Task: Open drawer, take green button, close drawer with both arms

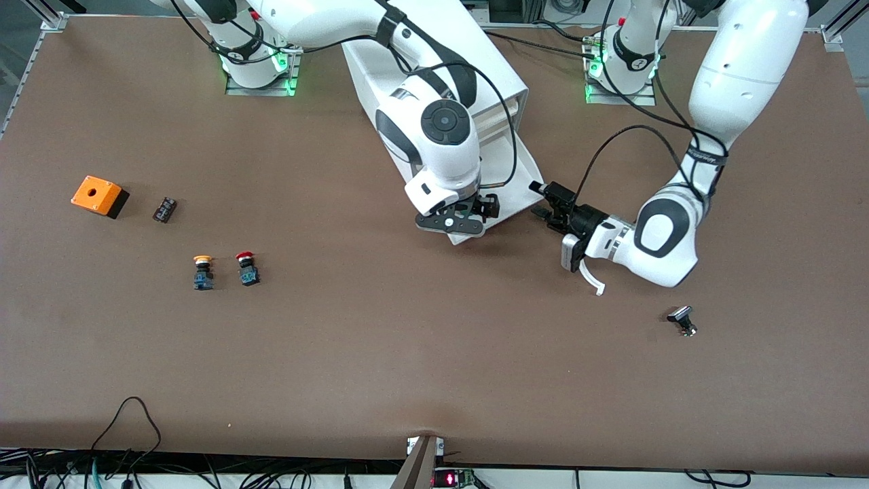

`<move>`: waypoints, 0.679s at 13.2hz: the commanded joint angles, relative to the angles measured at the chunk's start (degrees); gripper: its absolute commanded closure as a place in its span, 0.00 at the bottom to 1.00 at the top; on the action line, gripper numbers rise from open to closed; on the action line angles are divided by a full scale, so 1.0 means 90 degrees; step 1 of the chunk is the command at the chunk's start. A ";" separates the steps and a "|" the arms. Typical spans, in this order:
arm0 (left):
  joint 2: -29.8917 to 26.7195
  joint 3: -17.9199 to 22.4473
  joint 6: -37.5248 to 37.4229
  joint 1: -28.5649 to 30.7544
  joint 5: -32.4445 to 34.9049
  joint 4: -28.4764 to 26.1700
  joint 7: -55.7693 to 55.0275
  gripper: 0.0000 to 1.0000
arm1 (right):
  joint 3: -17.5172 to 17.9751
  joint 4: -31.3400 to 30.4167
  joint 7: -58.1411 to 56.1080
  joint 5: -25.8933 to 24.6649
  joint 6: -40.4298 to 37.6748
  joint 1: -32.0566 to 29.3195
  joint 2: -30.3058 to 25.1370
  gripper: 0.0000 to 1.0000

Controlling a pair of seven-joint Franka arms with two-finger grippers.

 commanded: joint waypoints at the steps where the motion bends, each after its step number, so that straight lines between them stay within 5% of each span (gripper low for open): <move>1: -0.0662 -0.0029 -0.0093 -0.0006 0.0700 -0.0091 -0.1174 0.00 | -0.0100 0.0359 0.0272 -0.0110 -0.0061 0.0223 0.0276 0.00; 4: -0.1004 -0.0059 -0.0181 -0.0007 0.1336 -0.0004 -0.2347 0.00 | -0.0090 0.0165 0.0302 -0.0100 -0.0130 0.0389 0.0325 0.00; 9: -0.1132 -0.0117 -0.0542 -0.0104 0.2663 0.1235 -0.4875 0.00 | -0.0100 -0.0139 0.0584 -0.0110 -0.0130 0.0672 0.0316 0.00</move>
